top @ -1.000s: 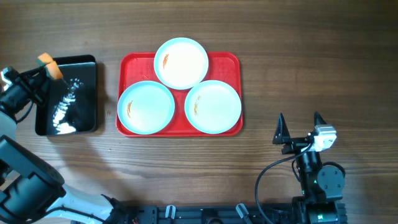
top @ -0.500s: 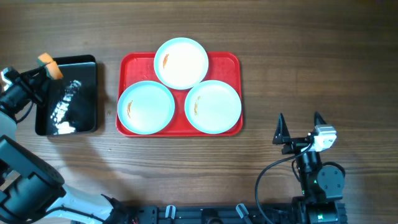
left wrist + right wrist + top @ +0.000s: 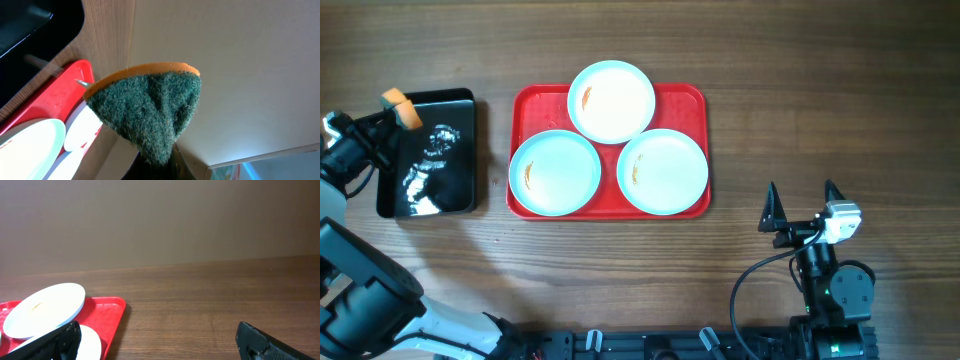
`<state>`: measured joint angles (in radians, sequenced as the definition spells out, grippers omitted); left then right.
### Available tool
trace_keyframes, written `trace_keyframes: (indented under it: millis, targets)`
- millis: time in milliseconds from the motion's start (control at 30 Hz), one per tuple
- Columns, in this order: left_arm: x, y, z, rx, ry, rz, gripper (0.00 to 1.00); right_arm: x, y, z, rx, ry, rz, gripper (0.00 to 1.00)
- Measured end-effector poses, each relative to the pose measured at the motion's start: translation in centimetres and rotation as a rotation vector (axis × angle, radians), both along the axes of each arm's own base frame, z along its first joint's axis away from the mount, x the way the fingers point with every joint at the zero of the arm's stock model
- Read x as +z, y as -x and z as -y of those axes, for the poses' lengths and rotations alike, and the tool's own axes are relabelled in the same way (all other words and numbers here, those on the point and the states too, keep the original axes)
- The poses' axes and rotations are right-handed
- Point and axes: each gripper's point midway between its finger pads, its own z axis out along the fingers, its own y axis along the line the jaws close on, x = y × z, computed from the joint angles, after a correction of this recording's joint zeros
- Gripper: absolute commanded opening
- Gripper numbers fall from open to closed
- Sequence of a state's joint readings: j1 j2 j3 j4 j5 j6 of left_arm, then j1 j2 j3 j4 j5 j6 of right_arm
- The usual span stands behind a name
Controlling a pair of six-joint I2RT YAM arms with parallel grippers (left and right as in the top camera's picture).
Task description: Clean dirty plates on tray and stack at the side
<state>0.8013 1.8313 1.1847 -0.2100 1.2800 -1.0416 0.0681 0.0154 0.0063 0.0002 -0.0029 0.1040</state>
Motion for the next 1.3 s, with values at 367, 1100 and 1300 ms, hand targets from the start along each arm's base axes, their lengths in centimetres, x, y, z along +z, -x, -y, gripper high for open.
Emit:
trace_keyframes:
  millis: [367,1100,1300]
  targets:
    - [-0.1,0.0,-0.1,0.014,0.024,-0.024,0.04,0.0,0.0,0.0,0.0,0.0,0.0,1.0]
    - [1.0,-2.6,-2.1,0.013,-0.36,0.219,0.04,0.0,0.0,0.0,0.0,0.0,0.0,1.0]
    - [4.0,-2.1,0.5,-0.122,-0.297,0.357,0.04,0.0,0.0,0.0,0.0,0.0,0.0,1.0]
